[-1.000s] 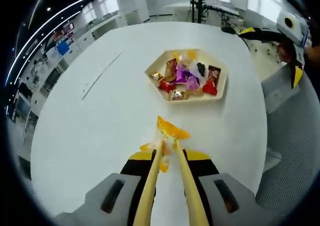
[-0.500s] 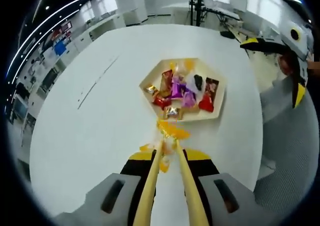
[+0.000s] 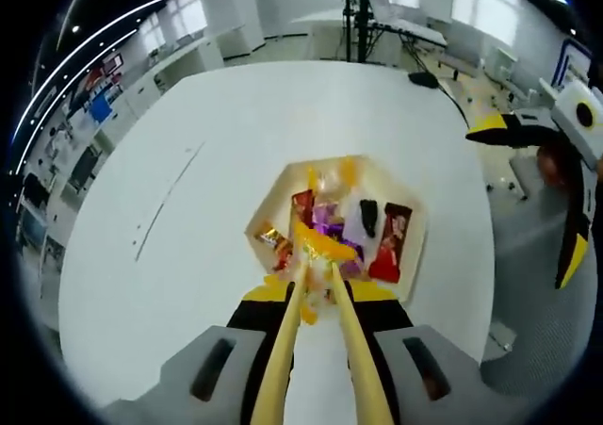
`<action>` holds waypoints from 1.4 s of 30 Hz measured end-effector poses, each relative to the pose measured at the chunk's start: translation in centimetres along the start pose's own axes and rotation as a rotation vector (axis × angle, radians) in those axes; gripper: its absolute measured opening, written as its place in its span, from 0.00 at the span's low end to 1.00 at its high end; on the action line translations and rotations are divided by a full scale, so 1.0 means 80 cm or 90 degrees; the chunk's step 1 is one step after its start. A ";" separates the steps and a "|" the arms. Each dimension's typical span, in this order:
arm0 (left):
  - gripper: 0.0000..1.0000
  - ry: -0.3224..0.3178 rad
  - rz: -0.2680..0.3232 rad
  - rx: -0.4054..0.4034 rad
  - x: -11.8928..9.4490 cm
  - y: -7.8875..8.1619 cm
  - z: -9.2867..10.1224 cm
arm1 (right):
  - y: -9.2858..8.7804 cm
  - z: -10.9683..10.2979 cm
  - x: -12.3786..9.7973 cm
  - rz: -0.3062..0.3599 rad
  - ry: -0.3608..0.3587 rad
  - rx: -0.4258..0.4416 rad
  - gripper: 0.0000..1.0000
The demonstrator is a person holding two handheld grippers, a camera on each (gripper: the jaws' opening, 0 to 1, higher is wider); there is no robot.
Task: Place the target food into the container with the food tongs after gripping and lifting it, then release it inside without dropping or visibly crushing the food.
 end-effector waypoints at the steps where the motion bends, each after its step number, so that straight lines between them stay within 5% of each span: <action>1: 0.16 -0.003 0.001 0.005 0.005 0.006 0.000 | 0.000 0.000 0.000 0.001 -0.001 0.001 0.99; 16: 0.22 -0.022 0.026 0.051 0.027 0.025 0.007 | 0.001 0.001 0.000 0.003 -0.007 0.008 0.99; 29: 0.25 -0.036 0.137 0.039 0.012 0.029 0.005 | -0.001 -0.003 0.003 -0.005 0.004 0.000 0.99; 42: 0.25 -0.034 0.218 -0.013 -0.029 0.003 -0.018 | -0.003 -0.003 0.006 -0.018 0.013 -0.001 0.99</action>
Point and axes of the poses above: the point that each gripper's makers call its tool centre point, and the gripper's own axes: x roughly forward along the fingers, z roughly to its right, y roughly out of its top, the point moved 10 cm from there along -x, roughly backward along the fingers, and after that the axes turned 3 degrees about y, right-handed, at the moved point
